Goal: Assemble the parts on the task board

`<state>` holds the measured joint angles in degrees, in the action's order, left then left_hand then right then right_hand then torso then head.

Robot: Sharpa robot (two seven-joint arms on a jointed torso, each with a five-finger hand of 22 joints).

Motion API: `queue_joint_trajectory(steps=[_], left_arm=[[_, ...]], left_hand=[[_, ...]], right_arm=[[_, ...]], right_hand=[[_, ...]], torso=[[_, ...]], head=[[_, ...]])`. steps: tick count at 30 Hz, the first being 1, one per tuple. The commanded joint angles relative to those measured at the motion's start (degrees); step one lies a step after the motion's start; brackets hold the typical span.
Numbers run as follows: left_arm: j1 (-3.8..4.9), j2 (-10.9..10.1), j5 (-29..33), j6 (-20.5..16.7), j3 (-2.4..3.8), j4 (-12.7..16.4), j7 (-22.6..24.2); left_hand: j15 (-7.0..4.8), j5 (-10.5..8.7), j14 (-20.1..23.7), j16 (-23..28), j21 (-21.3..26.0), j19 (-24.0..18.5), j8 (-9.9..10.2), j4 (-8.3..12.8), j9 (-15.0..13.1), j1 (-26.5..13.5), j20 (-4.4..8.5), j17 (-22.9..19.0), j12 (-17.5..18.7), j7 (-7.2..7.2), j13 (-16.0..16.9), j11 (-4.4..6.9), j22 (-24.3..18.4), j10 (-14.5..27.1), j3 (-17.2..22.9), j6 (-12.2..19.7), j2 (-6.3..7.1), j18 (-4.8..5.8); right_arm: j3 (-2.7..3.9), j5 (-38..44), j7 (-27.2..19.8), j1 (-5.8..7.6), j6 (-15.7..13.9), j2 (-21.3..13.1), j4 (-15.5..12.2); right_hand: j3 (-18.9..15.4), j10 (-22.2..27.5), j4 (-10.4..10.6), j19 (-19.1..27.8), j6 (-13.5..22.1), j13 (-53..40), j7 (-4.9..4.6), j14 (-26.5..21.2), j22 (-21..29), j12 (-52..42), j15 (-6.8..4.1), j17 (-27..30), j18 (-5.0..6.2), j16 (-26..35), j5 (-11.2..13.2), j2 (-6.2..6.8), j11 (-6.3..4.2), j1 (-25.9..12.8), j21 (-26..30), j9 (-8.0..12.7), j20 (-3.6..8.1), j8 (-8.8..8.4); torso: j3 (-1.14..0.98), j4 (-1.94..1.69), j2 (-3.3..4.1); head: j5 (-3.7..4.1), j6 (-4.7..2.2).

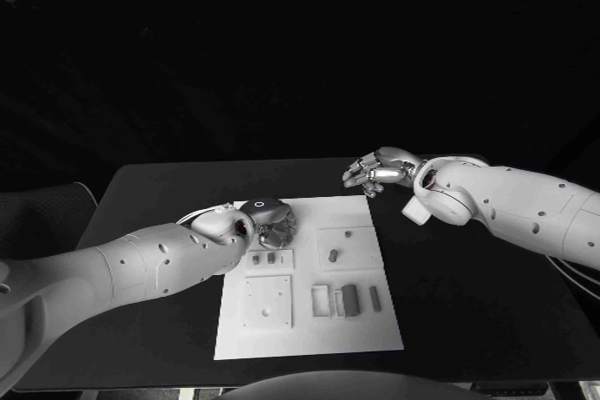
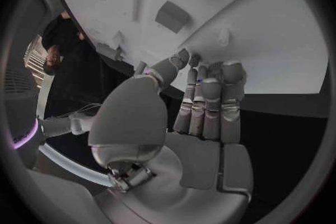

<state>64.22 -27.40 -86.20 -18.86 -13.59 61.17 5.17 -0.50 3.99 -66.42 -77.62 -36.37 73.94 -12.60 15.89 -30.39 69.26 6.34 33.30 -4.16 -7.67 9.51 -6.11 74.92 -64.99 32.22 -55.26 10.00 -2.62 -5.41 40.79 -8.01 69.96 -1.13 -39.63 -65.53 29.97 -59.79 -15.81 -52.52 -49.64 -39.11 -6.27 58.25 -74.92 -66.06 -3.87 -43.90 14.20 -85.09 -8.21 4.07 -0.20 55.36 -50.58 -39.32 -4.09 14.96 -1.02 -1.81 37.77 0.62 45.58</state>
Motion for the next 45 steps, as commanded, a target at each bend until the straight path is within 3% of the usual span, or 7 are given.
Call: queue_joint_trajectory(steps=[1, 29, 45], left_arm=[[-0.02, 0.2, 0.1, -0.8, 0.04, -0.2, 0.2], [-0.42, 1.1, 0.1, 0.9, 0.04, -1.0, -1.1], [-0.48, 1.3, -0.5, 2.4, 0.04, -1.3, -1.0]], left_hand=[[0.06, 0.33, -0.6, -0.3, -0.4, 0.3, -0.2, 0.0, 0.1, 0.1, -0.07, -0.1, 0.3, -0.22, -0.1, 0.02, 1.5, 0.0, 0.3, 0.3, -0.73, -7.90], [0.00, 0.31, -1.0, -0.9, -1.6, 0.3, -0.5, 0.0, 0.4, -0.1, -0.17, -0.8, -0.1, -0.97, -0.1, 0.09, 1.4, -1.4, 0.9, 0.0, -1.93, -8.36], [-1.04, 0.07, -1.4, -1.3, -2.5, 0.4, -1.5, 0.1, 0.6, 1.2, 0.46, -1.5, -1.2, -0.28, 0.8, 1.18, 1.3, -4.5, 3.5, -1.7, -2.62, -8.16]], right_arm=[[0.01, 0.4, -0.4, -0.03, 0.8, 0.0, -0.2], [0.01, 0.5, -0.3, -0.02, 0.7, 0.0, -0.8], [0.01, 0.5, -0.3, -0.02, 0.7, 0.0, -0.8]], right_hand=[[0.1, 9.7, 0.1, -0.5, -2.5, 0.1, -2.02, -0.3, -0.9, -0.4, 0.02, 0.1, 0.80, 0.1, 0.1, -0.11, 2.31, -0.4, 0.2, 0.1, -0.08, -0.26], [0.1, 9.7, 0.1, -0.5, -2.6, 0.1, -2.01, -0.3, -0.9, -0.4, 0.02, 0.1, 0.80, 0.1, 0.1, -0.13, 2.31, -0.4, 0.2, 0.1, -0.08, -0.26], [0.1, 9.7, 0.1, -0.5, -2.6, 0.1, -2.01, -0.3, -0.9, -0.4, 0.02, 0.1, 0.80, 0.1, 0.1, -0.13, 2.31, -0.4, 0.2, 0.1, -0.08, -0.26]], torso=[[0.01, 0.01, 0.03], [0.03, -0.02, 0.03], [0.05, -0.04, 0.03]], head=[[0.11, -0.05], [0.50, -0.08], [0.73, 0.05]])
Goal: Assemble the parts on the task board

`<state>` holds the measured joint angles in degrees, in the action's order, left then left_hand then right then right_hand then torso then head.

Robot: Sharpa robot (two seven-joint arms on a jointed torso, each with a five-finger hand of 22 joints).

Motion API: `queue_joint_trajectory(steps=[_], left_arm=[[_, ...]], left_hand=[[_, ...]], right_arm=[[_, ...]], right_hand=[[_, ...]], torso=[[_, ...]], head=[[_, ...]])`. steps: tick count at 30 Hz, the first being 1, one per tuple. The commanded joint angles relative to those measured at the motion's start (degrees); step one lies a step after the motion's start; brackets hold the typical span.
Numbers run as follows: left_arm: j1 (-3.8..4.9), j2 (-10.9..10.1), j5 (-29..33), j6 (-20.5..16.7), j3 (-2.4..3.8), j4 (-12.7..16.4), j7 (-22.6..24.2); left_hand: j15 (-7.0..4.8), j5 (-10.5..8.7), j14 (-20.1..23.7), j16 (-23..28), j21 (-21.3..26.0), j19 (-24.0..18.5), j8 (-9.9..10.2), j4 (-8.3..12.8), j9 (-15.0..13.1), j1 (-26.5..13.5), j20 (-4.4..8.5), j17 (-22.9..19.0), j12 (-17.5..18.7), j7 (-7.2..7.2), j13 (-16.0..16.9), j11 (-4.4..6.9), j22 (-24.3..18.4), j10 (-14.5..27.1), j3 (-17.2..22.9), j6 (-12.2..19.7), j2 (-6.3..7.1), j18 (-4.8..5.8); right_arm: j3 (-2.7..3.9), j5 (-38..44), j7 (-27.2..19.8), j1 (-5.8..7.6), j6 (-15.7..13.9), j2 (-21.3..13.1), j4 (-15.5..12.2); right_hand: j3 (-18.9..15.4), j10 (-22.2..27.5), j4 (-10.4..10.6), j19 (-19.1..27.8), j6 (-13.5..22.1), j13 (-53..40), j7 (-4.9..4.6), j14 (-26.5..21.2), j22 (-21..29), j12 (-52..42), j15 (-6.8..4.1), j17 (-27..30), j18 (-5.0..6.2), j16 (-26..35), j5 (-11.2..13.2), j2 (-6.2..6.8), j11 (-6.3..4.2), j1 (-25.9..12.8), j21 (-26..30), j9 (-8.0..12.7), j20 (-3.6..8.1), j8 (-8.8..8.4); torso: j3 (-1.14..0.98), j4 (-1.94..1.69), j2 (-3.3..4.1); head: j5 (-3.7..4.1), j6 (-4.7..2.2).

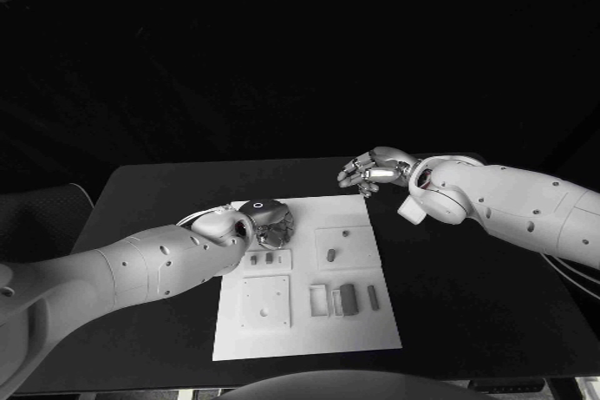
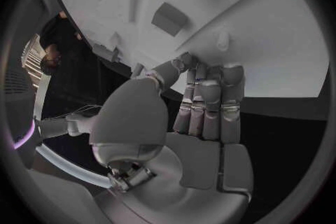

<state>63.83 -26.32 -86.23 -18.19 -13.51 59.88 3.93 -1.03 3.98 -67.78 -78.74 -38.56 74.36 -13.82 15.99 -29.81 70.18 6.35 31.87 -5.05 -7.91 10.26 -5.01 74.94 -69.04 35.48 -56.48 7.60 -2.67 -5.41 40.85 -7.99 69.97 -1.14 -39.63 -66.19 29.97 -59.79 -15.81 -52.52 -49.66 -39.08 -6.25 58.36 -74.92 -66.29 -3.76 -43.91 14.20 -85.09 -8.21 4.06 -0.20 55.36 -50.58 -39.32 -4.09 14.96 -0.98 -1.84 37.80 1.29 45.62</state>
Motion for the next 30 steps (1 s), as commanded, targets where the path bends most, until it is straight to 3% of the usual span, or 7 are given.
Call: queue_joint_trajectory(steps=[1, 30], left_arm=[[-0.09, 0.2, -0.5, 1.7, -0.04, -0.1, 0.2], [-0.86, 1.0, -0.5, 3.2, -0.04, -1.3, -0.2]], left_hand=[[-0.52, 0.06, -0.1, -0.2, -0.3, -0.1, -0.3, 0.0, 0.0, 0.2, 0.47, -0.1, -0.3, -0.02, 0.1, 0.09, 1.3, -0.5, 0.3, -0.5, -0.18, -8.09], [-0.62, 0.14, -0.3, -0.3, -0.5, -0.1, -0.5, 0.0, 0.1, -0.1, 0.66, -0.4, -0.1, 0.13, 0.3, 0.18, 1.2, -0.8, 0.6, -0.8, -0.44, -7.89]], right_arm=[[0.01, 0.5, -0.3, -0.02, 0.7, 0.0, -0.2], [0.02, 0.5, -0.3, -0.01, 0.6, -0.4, -0.7]], right_hand=[[0.1, 9.7, 0.1, -0.5, -2.6, 0.1, -2.03, -0.4, -0.9, -0.2, -0.08, 0.1, 0.80, 0.1, 0.1, -0.13, 2.31, -0.4, 0.2, 0.1, -0.08, -0.26], [0.1, 9.7, 0.1, -0.5, -2.6, 0.1, -2.02, -0.4, -1.0, -0.2, -0.09, 0.1, 0.80, 0.1, 0.1, -0.13, 2.30, -0.4, 0.1, 0.1, -0.08, -0.25]], torso=[[0.02, 0.00, -0.01], [0.02, 0.00, 0.03]], head=[[0.09, 0.04], [0.67, 0.72]])
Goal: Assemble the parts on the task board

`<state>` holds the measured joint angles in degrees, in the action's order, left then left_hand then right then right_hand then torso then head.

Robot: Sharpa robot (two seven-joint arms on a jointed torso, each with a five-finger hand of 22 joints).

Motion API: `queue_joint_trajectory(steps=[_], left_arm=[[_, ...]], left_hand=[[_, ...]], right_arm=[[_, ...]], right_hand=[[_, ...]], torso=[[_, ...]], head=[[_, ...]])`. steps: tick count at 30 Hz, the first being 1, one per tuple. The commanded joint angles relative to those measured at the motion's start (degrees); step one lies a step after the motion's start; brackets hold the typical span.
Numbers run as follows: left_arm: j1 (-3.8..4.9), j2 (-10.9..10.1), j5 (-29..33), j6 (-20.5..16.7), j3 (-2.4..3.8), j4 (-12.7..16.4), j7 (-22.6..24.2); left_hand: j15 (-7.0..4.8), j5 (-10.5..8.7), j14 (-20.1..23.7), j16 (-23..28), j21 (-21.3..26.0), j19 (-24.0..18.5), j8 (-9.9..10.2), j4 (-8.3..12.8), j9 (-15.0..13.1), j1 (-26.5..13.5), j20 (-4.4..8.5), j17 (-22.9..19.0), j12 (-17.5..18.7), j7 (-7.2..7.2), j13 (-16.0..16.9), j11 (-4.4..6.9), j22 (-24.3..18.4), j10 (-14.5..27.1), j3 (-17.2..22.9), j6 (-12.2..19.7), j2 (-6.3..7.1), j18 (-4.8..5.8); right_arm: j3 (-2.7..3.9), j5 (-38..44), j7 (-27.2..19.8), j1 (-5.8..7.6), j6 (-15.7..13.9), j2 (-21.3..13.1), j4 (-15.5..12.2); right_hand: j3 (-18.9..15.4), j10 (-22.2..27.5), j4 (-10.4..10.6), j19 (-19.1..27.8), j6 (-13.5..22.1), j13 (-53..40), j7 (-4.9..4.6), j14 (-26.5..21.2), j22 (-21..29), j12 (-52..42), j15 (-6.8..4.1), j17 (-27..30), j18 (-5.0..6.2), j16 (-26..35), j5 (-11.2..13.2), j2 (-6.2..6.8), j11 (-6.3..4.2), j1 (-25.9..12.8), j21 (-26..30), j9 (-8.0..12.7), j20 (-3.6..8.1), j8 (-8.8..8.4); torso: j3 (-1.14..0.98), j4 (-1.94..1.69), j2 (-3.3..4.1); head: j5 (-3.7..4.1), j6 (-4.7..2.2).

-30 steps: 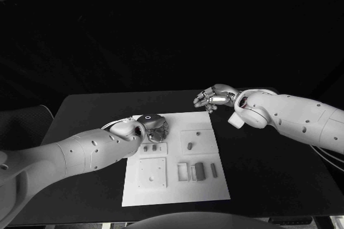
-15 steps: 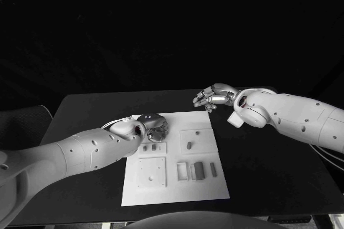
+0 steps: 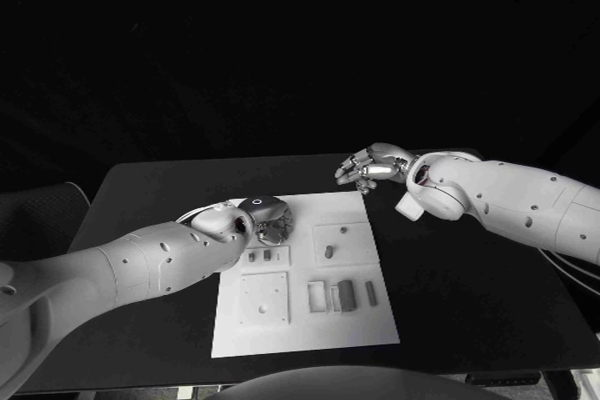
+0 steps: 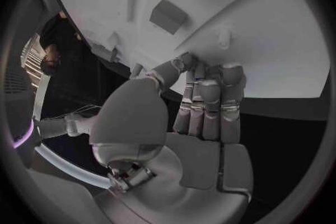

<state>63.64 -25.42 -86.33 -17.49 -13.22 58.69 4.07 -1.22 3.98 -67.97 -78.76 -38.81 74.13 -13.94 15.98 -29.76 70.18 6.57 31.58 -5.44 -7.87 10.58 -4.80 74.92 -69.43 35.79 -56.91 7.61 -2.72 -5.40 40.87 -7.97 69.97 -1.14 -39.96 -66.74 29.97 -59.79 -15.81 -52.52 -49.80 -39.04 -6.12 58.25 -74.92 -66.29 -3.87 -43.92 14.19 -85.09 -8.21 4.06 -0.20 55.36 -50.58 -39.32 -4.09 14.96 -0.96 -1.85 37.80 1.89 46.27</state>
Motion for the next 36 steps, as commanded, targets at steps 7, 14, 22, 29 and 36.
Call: queue_joint_trajectory(steps=[7, 14, 22, 29, 36], left_arm=[[-0.67, -0.1, -0.4, 2.6, -0.34, -0.3, -0.1], [-0.67, -0.3, 0.0, 2.0, -0.33, 0.2, 0.3], [-0.66, -1.3, 3.8, -0.6, -0.31, 1.0, 1.4], [-0.61, -2.9, 5.6, -2.0, -0.21, 2.7, 2.1], [-0.52, -4.5, 7.0, -3.2, 0.48, 4.6, 2.8]], left_hand=[[-0.93, 0.20, -0.3, -0.3, -0.4, 0.1, -1.2, -0.2, -0.1, -0.5, 0.71, -0.5, -0.1, 0.68, 0.4, 0.50, 1.2, -1.9, 0.6, -1.8, -1.07, -7.62], [-1.30, 0.27, -0.5, -0.2, -0.4, 0.2, -1.7, -0.3, -0.1, -0.8, 1.00, -0.8, -0.3, 1.06, 0.7, 0.88, 1.1, -2.9, 0.8, -2.7, -1.48, -7.46], [-1.58, 0.40, -0.9, -0.3, -0.4, 0.3, -2.0, -0.4, -0.1, -1.0, 1.25, -1.0, -0.3, 1.24, 0.9, 1.14, 1.1, -3.5, 0.9, -3.1, -1.59, -7.31], [-1.67, 0.56, -1.1, -0.3, -0.4, 0.4, -2.0, -0.3, -0.1, -0.9, 1.37, -1.1, -0.2, 1.28, 1.0, 1.22, 1.0, -3.6, 1.0, -3.2, -1.60, -7.27], [-1.67, 0.57, -1.2, -0.2, -0.3, 0.4, -2.0, -0.3, -0.1, -1.5, 1.43, -1.2, 0.0, 1.27, 1.1, 1.22, 1.0, -3.6, 0.6, -3.2, -0.94, -7.09]], right_arm=[[0.01, 0.4, -0.3, -0.02, 0.6, 0.0, -0.2], [0.01, 0.4, -0.4, -0.02, 0.6, -0.1, -0.2], [0.01, 0.4, -0.4, -0.02, 0.6, -0.2, -0.4], [0.01, 0.4, -0.4, -0.01, 0.5, -0.3, -0.4], [0.02, 0.4, -0.4, -0.01, 0.5, -0.4, -0.5]], right_hand=[[0.1, 9.7, 0.1, -0.5, -2.5, 0.1, -2.15, -0.2, -1.0, -0.3, 0.02, 0.1, 0.81, 0.1, 0.1, -0.13, 2.30, -0.4, 0.1, 0.1, -0.08, -0.25], [0.1, 9.7, 0.1, -0.5, -2.5, 0.1, -2.15, -0.2, -1.0, -0.3, 0.02, 0.1, 0.81, 0.1, 0.1, -0.13, 2.30, -0.4, 0.1, 0.1, -0.08, -0.26], [0.1, 9.7, 0.1, -0.5, -2.5, 0.1, -2.15, -0.2, -1.0, -0.3, 0.02, 0.1, 0.80, 0.1, 0.1, -0.13, 2.30, -0.4, 0.1, 0.1, -0.08, -0.26], [0.1, 9.7, 0.1, -0.5, -2.5, 0.1, -2.15, -0.2, -1.0, -0.3, 0.02, 0.1, 0.80, 0.1, 0.1, -0.13, 2.30, -0.4, 0.1, 0.1, -0.08, -0.26], [0.1, 9.7, 0.1, -0.5, -2.5, 0.1, -2.15, -0.2, -1.0, -0.3, 0.02, 0.1, 0.80, 0.1, 0.1, -0.12, 2.30, -0.4, 0.1, 0.1, -0.07, -0.26]], torso=[[0.00, -0.03, -0.06], [-0.01, -0.04, -0.05], [-0.03, -0.04, -0.03], [-0.02, -0.07, -0.06], [0.00, -0.03, -0.06]], head=[[0.04, 0.15], [-0.02, 0.18], [-0.11, 0.09], [-0.25, -0.09], [-0.31, -0.24]])
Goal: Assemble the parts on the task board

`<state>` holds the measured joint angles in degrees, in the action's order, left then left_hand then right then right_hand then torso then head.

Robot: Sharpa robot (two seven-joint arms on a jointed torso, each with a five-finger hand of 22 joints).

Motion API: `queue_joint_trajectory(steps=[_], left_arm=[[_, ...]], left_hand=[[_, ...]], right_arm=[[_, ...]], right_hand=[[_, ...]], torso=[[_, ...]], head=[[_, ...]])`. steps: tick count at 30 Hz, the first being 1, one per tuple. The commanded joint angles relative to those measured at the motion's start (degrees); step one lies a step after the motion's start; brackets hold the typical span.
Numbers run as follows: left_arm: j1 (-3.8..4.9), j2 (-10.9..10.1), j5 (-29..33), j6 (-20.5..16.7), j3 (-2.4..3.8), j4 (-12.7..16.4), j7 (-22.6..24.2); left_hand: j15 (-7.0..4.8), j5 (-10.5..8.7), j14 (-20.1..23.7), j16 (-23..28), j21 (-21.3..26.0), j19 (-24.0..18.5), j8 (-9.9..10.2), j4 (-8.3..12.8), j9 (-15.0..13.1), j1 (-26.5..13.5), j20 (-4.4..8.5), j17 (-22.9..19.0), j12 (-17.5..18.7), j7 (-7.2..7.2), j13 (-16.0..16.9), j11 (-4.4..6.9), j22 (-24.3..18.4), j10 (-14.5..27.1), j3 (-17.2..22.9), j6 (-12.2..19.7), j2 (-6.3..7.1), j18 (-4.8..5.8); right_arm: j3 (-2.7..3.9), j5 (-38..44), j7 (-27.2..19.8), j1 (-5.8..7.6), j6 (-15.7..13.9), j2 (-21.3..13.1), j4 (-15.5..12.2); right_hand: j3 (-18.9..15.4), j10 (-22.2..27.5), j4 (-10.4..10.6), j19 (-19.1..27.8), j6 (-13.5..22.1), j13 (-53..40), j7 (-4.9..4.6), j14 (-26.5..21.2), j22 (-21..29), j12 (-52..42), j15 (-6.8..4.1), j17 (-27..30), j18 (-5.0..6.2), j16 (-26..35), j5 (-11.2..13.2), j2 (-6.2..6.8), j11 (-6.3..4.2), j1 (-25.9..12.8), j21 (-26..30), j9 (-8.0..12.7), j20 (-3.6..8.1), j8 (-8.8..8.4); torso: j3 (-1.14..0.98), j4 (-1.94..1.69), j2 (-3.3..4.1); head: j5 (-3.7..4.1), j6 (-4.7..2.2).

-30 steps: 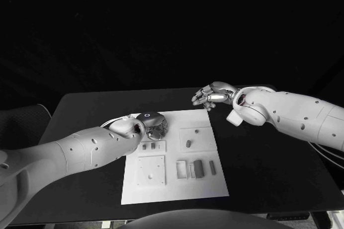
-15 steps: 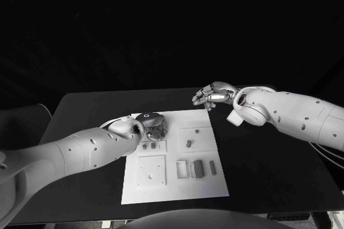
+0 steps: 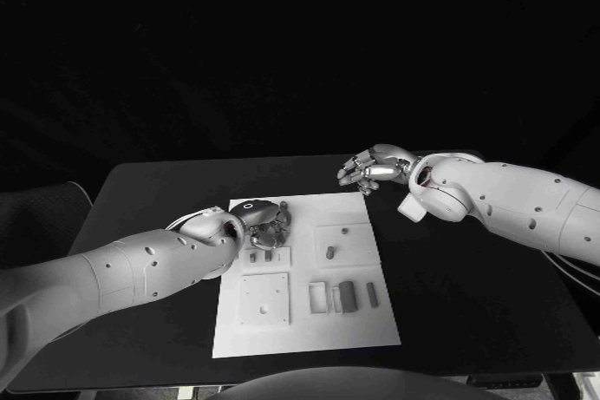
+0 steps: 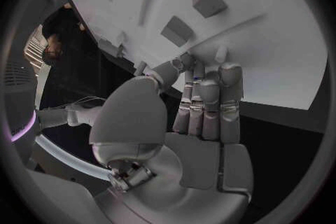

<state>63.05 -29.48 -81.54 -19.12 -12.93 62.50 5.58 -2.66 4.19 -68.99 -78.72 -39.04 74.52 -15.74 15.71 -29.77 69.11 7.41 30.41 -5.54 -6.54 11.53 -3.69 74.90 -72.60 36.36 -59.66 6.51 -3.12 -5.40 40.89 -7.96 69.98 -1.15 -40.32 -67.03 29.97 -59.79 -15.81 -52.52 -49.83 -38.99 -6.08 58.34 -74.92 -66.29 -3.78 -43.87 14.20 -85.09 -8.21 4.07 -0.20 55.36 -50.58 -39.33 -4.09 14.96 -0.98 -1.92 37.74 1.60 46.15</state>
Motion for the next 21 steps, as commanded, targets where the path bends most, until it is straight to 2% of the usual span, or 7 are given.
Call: queue_joint_trajectory(steps=[1, 3, 10, 14, 18, 21], left_arm=[[0.07, -0.6, 2.4, -1.6, 0.52, 0.9, 1.4], [0.10, -1.0, 2.8, -1.9, 1.34, 1.0, 1.9], [0.71, -3.0, 5.8, -4.0, 2.03, 1.9, 3.9], [0.77, -3.9, 6.0, -3.7, 3.04, 2.6, 3.8], [1.43, -4.7, 5.4, -1.8, 3.10, 2.8, 2.8], [1.50, -5.4, 5.2, -1.5, 3.03, 2.8, 2.7]], left_hand=[[-0.24, 0.37, -0.1, -0.3, -0.1, 0.0, -0.2, -0.1, -0.1, -0.4, 0.60, -0.1, 0.1, -0.07, 0.1, 0.12, 1.0, -0.5, 0.0, -0.4, 0.15, -6.69], [-0.24, 0.38, -0.1, -0.3, -0.1, 0.0, -0.2, 0.0, -0.1, -0.4, 0.61, -0.1, 0.1, -0.06, 0.1, 0.12, 1.0, -0.5, 0.0, -0.4, 0.16, -6.69], [-0.24, 0.44, -0.2, -0.2, 0.0, 0.0, -0.2, 0.1, 0.0, -0.3, 0.72, -0.2, 0.3, -0.07, 0.1, 0.11, 1.0, -0.4, 0.0, -0.3, 0.31, -6.66], [-0.25, 0.48, -0.2, -0.1, 0.1, 0.0, -0.2, 0.2, 0.0, -0.1, 0.77, -0.3, 0.3, -0.07, 0.1, 0.12, 0.9, -0.4, 0.1, -0.3, 0.27, -6.63], [-0.25, 0.50, -0.2, -0.1, 0.1, 0.1, -0.2, 0.2, 0.0, 0.0, 0.79, -0.3, 0.4, -0.07, 0.2, 0.12, 0.9, -0.4, 0.2, -0.3, 0.28, -6.62], [-0.25, 0.49, -0.2, -0.1, 0.1, 0.0, -0.2, 0.2, 0.0, 0.0, 0.79, -0.3, 0.4, -0.07, 0.2, 0.12, 0.9, -0.4, 0.1, -0.3, 0.28, -6.59]], right_arm=[[0.02, 0.4, -0.4, -0.02, 0.5, -0.1, -0.2], [0.02, 0.4, -0.4, -0.02, 0.4, -0.2, -0.2], [0.03, 0.4, -0.3, -0.02, 0.2, -0.4, -0.3], [0.03, 0.4, -0.3, -0.02, 0.2, -0.4, -0.3], [0.03, 0.4, -0.3, -0.02, 0.3, -0.5, -0.3], [0.03, 0.4, -0.3, -0.02, 0.3, -0.5, -0.3]], right_hand=[[0.1, 9.7, 0.1, -0.5, -2.5, 0.1, -2.18, -0.3, -1.0, -0.3, -0.08, 0.1, 0.80, 0.1, 0.1, -0.13, 2.30, -0.4, 0.1, 0.1, -0.07, -0.26], [0.1, 9.7, 0.1, -0.5, -2.5, 0.1, -2.18, -0.3, -1.0, -0.3, -0.08, 0.1, 0.80, 0.1, 0.1, -0.13, 2.30, -0.4, 0.1, 0.1, -0.07, -0.26], [0.1, 9.7, 0.1, -0.5, -2.5, 0.1, -2.18, -0.3, -1.0, -0.3, -0.08, 0.1, 0.80, 0.1, 0.1, -0.12, 2.30, -0.4, 0.1, 0.1, -0.07, -0.27], [0.1, 9.7, 0.1, -0.5, -2.5, 0.1, -2.18, -0.3, -1.0, -0.3, -0.08, 0.1, 0.80, 0.1, 0.1, -0.11, 2.30, -0.4, 0.1, 0.1, -0.07, -0.27], [0.1, 9.7, 0.1, -0.5, -2.5, 0.1, -2.18, -0.3, -1.0, -0.3, -0.08, 0.1, 0.80, 0.1, 0.1, -0.10, 2.30, -0.4, 0.1, 0.1, -0.07, -0.27], [0.1, 9.7, 0.1, -0.5, -2.5, 0.1, -2.18, -0.3, -1.0, -0.3, -0.08, 0.1, 0.80, 0.1, 0.1, -0.10, 2.30, -0.4, 0.1, 0.1, -0.07, -0.28]], torso=[[0.03, 0.06, 0.03], [0.03, 0.06, 0.03], [-0.03, 0.03, 0.01], [0.04, 0.05, 0.04], [0.04, 0.04, 0.02], [0.00, 0.01, 0.00]], head=[[-0.02, -0.18], [-0.03, -0.21], [0.01, -0.28], [0.08, -0.43], [0.10, -0.36], [0.13, -0.39]])
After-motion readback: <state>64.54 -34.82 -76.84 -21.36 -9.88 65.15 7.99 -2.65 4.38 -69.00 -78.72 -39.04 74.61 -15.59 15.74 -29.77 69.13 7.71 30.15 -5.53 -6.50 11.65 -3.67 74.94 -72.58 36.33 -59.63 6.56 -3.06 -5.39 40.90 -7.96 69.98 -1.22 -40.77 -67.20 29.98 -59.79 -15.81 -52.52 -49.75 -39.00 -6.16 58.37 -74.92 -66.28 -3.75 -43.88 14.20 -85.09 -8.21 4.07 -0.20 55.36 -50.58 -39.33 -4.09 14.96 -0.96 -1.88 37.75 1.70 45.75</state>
